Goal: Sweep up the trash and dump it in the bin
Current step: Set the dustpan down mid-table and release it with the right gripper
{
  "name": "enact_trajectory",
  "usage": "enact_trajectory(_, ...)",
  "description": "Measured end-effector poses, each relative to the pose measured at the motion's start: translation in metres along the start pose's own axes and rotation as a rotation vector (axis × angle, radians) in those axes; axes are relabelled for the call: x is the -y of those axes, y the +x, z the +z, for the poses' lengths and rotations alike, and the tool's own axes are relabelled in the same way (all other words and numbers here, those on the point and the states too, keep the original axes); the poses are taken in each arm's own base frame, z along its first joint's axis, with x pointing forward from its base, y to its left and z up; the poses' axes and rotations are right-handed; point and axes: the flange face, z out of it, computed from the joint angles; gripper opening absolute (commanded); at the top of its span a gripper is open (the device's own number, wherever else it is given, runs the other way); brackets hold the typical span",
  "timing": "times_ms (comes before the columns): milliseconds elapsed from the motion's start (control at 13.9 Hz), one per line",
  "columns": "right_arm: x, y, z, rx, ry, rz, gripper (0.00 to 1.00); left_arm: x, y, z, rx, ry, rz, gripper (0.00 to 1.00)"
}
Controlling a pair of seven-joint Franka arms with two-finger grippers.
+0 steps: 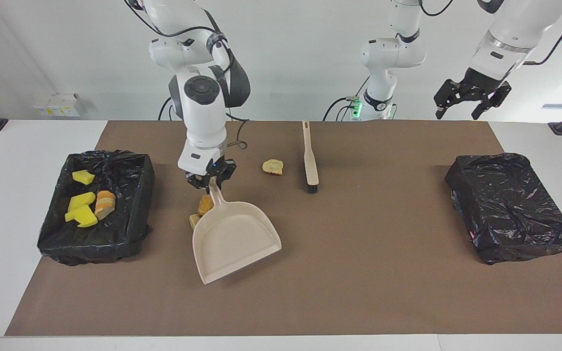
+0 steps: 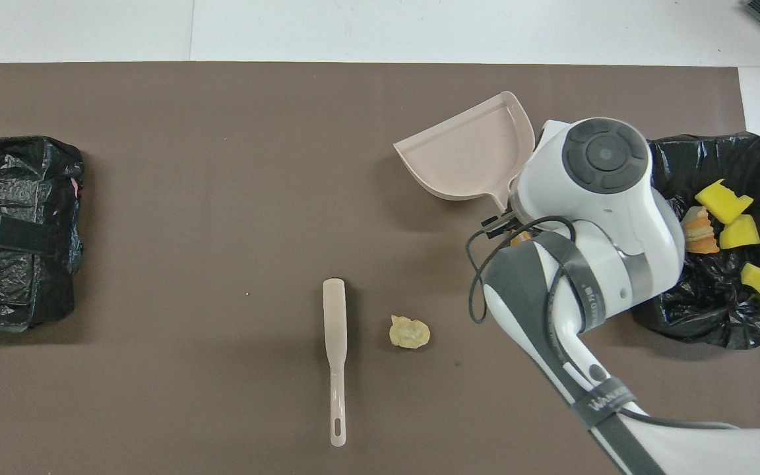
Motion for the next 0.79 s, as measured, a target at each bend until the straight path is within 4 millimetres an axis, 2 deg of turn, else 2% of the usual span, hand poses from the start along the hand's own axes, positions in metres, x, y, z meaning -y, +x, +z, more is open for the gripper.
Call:
enact_trajectory(216, 0.061, 0.021, 0.015, -0.008, 0.03, 0.141, 0.0, 0.0, 0.0, 0.0, -0.001, 0.0, 0.0, 1.0)
enact_trajectory(504, 0.169, 0.058, 0.025, -0.038, 0.077, 0.279, 0.0, 0.003, 0.0, 0.0, -0.002, 0.0, -0.005, 1.0)
enact_trajectory(576, 0.19, 0.068, 0.032, -0.043, 0.09, 0.311, 0.0, 0.005, 0.001, -0.001, -0.005, 0.0, -0.01, 1.0)
enact_trajectory(721, 0.214, 0.082, 0.047, -0.045, 0.106, 0.349, 0.0, 0.009, 0.002, -0.002, -0.016, -0.001, -0.018, 1.0)
enact_trajectory(793, 0.219, 0.087, 0.053, -0.05, 0.112, 0.354, 0.0, 0.011, 0.003, -0.003, -0.03, -0.001, -0.021, 1.0)
